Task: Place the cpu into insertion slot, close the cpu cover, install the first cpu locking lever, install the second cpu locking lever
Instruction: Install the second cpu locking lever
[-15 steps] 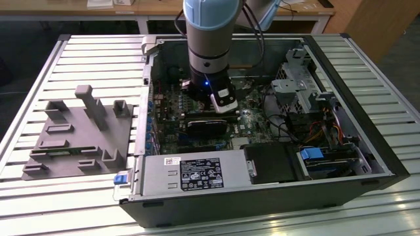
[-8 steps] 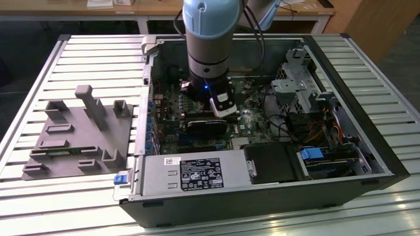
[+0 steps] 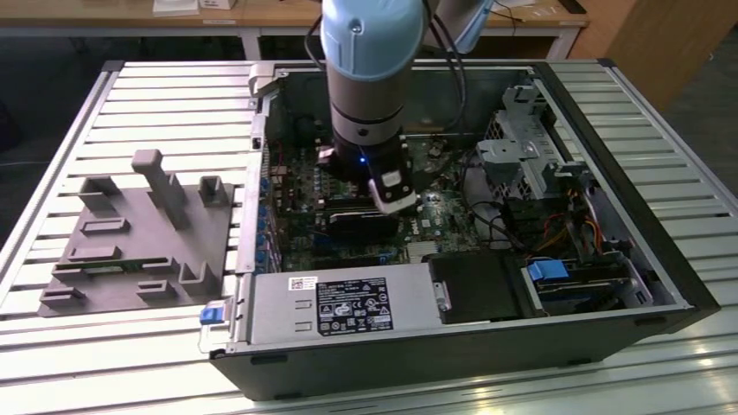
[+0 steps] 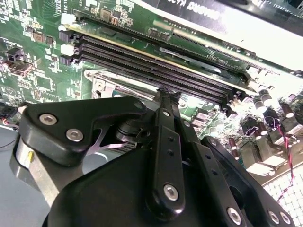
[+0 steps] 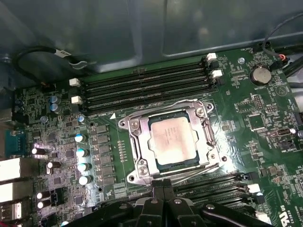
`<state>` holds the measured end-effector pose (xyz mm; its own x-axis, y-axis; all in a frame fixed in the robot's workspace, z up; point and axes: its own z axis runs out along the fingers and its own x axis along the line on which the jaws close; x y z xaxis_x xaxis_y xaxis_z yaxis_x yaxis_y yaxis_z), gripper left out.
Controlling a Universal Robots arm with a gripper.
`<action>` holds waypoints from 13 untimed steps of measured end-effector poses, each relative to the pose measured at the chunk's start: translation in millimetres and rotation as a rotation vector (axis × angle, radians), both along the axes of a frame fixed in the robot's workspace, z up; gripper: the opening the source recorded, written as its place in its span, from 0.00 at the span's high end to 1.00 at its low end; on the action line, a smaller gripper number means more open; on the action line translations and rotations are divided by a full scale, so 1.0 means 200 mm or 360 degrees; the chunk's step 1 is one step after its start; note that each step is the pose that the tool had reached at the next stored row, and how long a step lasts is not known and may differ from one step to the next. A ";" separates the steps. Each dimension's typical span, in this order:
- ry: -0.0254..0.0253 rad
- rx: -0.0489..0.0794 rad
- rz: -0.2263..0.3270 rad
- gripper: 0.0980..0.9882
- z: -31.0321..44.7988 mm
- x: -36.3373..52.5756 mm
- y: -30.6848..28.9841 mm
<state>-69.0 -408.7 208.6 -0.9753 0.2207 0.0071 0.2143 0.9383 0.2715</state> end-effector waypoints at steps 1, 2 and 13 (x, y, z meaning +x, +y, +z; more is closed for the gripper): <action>-0.00002 0.0002 0.0000 0.99 -0.004 -0.003 0.000; -0.00001 0.0003 0.0000 0.99 -0.007 -0.006 -0.001; 0.00001 0.0034 0.0000 0.99 -0.049 -0.038 -0.003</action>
